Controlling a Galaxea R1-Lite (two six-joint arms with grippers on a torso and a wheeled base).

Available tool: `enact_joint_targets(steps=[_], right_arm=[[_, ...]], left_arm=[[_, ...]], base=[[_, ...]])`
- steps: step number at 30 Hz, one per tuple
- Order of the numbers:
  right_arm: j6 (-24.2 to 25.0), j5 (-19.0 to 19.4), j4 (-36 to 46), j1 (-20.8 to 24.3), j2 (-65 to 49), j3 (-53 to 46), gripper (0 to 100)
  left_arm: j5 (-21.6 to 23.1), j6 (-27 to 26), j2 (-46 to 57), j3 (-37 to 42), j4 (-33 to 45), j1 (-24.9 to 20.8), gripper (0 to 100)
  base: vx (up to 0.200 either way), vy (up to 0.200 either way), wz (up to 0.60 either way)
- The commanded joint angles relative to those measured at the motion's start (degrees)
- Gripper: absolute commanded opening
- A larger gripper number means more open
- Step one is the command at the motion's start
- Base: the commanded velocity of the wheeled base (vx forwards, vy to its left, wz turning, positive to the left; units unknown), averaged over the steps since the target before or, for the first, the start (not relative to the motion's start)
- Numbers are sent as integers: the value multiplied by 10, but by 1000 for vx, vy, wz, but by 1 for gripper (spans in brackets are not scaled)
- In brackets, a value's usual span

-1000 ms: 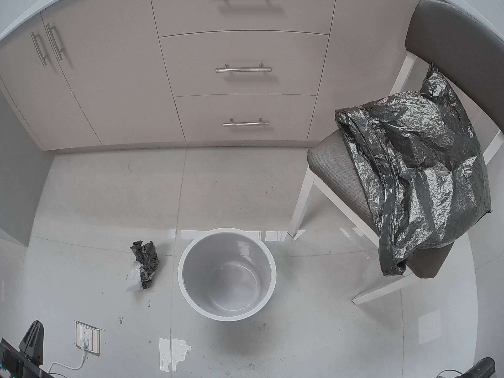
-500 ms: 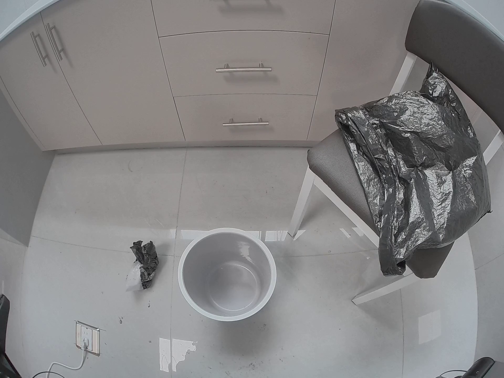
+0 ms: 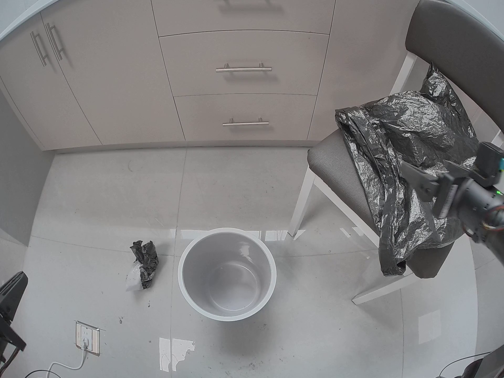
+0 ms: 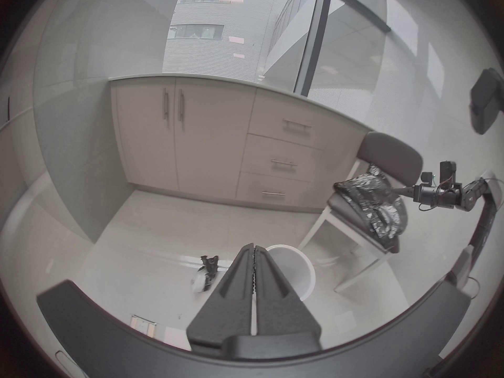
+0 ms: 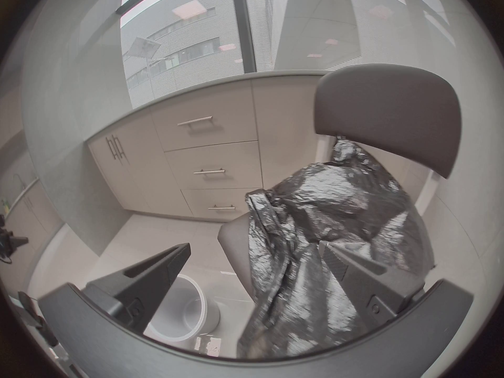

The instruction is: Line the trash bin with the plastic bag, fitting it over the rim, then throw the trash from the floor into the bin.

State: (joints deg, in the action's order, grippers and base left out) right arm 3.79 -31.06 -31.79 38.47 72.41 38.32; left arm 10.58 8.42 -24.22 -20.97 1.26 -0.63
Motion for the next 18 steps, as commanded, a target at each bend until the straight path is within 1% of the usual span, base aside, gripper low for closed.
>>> enact_joint_targets(steps=[1, 8, 10, 11, 15, 18], right_arm=[[-72, -99, -129, 90, 290, 148, 100], [-74, -96, -130, 33, 292, 171, 100], [-74, -97, -130, 32, 291, 171, 100], [-75, -97, -129, 21, 271, 169, 100], [-91, -100, -129, 20, 232, 163, 100], [-94, -102, -129, 14, 217, 159, 100]], left_arm=[[-96, -37, -142, 17, -52, 4, 0], [-96, -33, -140, 37, -62, -2, 0], [-96, -33, -140, 37, -63, -2, 0], [-96, -32, -139, 39, -75, -2, 0], [-96, -32, -140, 48, -101, -2, 0], [-96, -32, -139, 51, -106, -2, 0]], base=[[0, 0, 0], [0, 0, 0], [0, 0, 0], [0, 0, 0], [0, 0, 0], [0, 0, 0]])
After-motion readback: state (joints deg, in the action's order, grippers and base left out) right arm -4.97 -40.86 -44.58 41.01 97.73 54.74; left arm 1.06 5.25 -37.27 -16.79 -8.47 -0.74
